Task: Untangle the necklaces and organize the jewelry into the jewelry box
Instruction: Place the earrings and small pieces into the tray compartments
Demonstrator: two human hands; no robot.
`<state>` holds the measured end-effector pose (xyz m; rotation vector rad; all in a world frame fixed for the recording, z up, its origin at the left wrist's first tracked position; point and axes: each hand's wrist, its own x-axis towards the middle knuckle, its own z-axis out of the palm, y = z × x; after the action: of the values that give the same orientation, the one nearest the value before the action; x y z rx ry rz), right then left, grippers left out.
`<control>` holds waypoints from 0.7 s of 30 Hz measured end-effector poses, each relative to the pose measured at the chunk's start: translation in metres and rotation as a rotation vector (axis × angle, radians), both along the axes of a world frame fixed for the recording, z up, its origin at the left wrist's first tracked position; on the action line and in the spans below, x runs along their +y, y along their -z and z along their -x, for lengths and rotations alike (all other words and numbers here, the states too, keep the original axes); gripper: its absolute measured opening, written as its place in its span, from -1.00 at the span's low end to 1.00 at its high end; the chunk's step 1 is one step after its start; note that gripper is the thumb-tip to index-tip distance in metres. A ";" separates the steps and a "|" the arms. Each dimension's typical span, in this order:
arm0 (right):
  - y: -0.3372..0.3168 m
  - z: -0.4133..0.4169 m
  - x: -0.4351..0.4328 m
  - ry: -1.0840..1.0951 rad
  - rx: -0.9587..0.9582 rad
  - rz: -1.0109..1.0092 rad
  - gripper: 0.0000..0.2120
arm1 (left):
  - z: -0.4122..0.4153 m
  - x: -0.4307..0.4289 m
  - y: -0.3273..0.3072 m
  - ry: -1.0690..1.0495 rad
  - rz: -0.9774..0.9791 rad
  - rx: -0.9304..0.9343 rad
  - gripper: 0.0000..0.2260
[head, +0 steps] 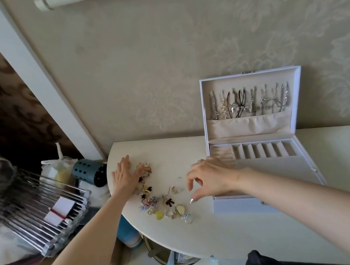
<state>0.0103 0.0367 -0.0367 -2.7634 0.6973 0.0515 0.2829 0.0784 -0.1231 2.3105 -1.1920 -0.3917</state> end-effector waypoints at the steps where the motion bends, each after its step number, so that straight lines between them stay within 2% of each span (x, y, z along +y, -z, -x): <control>1: 0.001 0.002 -0.001 -0.014 0.008 0.007 -0.66 | 0.000 -0.004 0.000 0.033 0.028 0.023 -0.38; 11: 0.009 0.016 0.004 -0.155 0.105 0.170 -0.56 | 0.027 -0.011 0.005 0.288 0.111 0.081 -0.63; 16: 0.010 0.021 0.001 -0.177 0.075 0.224 -0.58 | 0.052 0.002 0.000 0.347 0.145 0.136 -0.40; 21: 0.011 0.026 -0.004 -0.184 0.019 0.242 -0.57 | 0.074 0.009 -0.001 0.355 0.147 0.184 -0.42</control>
<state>-0.0158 0.0331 -0.0482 -3.0562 0.4792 0.0334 0.2094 0.0875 -0.1217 1.8931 -1.4840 -0.6069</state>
